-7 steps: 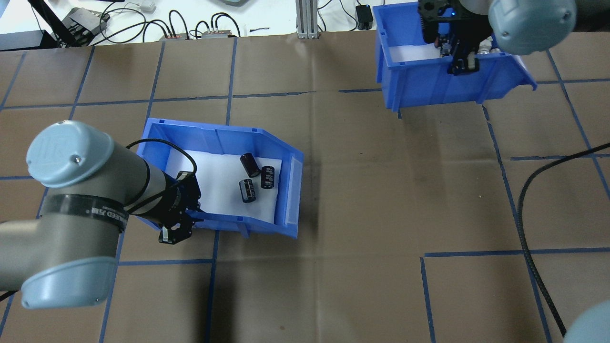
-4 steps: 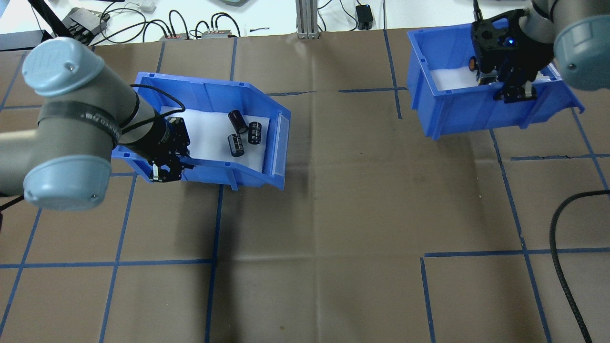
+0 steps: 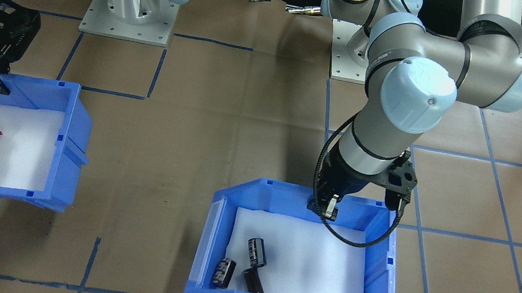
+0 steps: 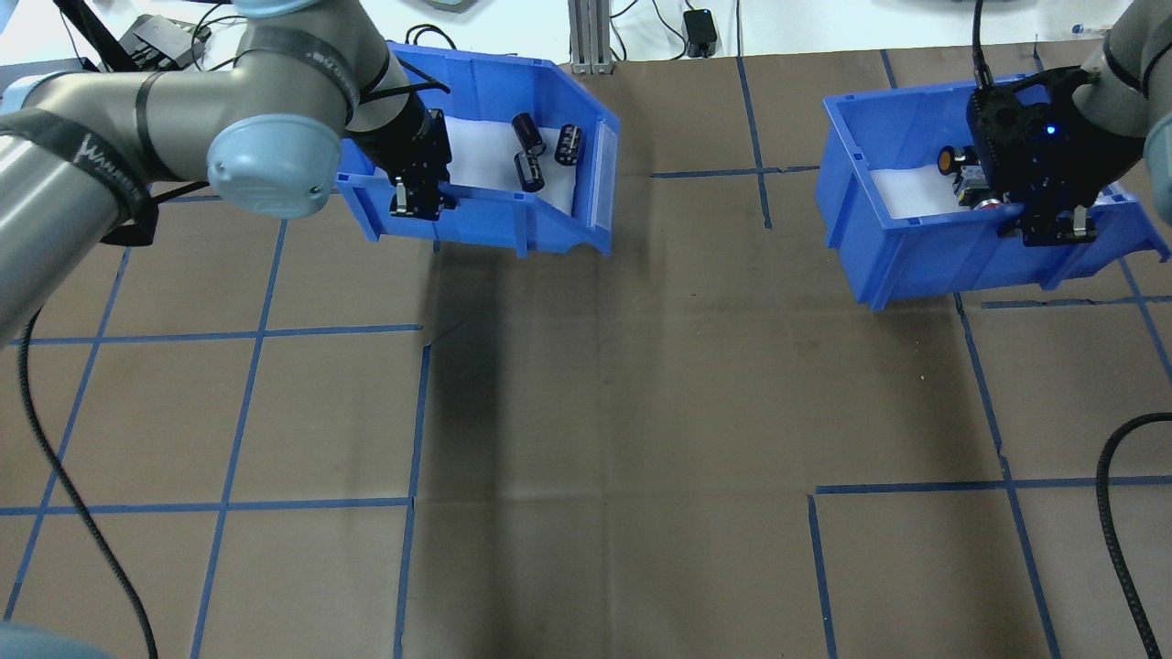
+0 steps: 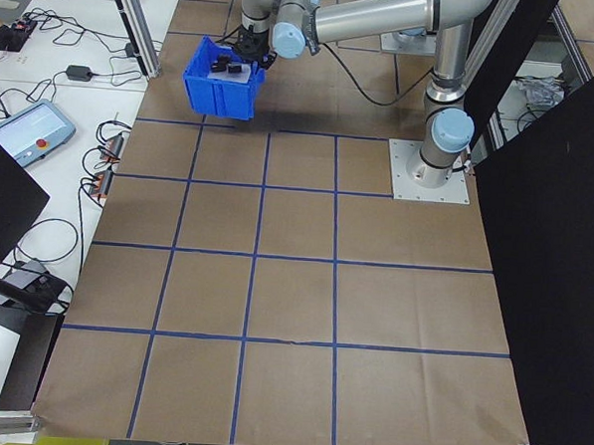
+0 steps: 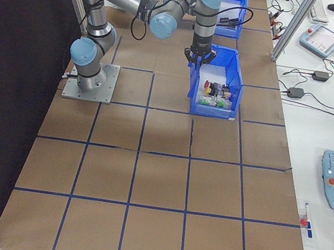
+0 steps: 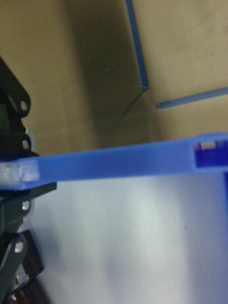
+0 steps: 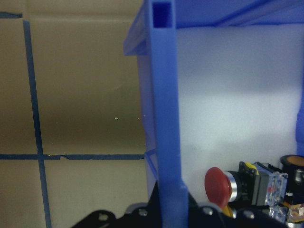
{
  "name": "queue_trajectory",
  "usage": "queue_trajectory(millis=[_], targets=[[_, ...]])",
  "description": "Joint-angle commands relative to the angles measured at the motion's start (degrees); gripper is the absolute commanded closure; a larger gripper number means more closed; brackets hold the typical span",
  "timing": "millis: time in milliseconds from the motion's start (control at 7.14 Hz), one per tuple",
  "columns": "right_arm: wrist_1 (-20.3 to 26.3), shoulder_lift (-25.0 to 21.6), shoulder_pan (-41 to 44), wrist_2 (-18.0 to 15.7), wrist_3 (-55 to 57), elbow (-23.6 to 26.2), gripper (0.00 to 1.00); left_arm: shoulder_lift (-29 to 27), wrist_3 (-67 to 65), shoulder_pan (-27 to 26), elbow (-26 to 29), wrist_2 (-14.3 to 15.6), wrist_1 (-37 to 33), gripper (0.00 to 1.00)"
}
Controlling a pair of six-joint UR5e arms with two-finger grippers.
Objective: Place battery box in front
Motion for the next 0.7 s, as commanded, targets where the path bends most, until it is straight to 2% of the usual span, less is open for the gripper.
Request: queue_trajectory(millis=[0,140,280,420,560], targets=[[-0.2,-3.6,-0.2,0.0,0.1,4.8,0.98,-9.6,-9.7,-5.5,9.8,-0.4,0.2,1.00],[-0.7,-5.8,-0.2,-0.1,0.3,7.8,0.97,-13.2,-13.2,-7.2,13.1,-1.9,0.6,0.99],[-0.7,-7.8,-0.1,-0.1,0.4,10.2,0.97,-14.8,-15.3,-7.7,15.0,-5.4,0.5,0.99],[-0.3,-9.8,0.1,-0.1,0.7,12.4,0.97,-15.1,-15.7,-7.7,15.2,-5.4,0.5,0.95],[-0.7,-12.8,0.2,0.1,0.9,15.9,0.97,-15.4,-15.0,-7.7,15.1,-5.1,0.6,0.64]])
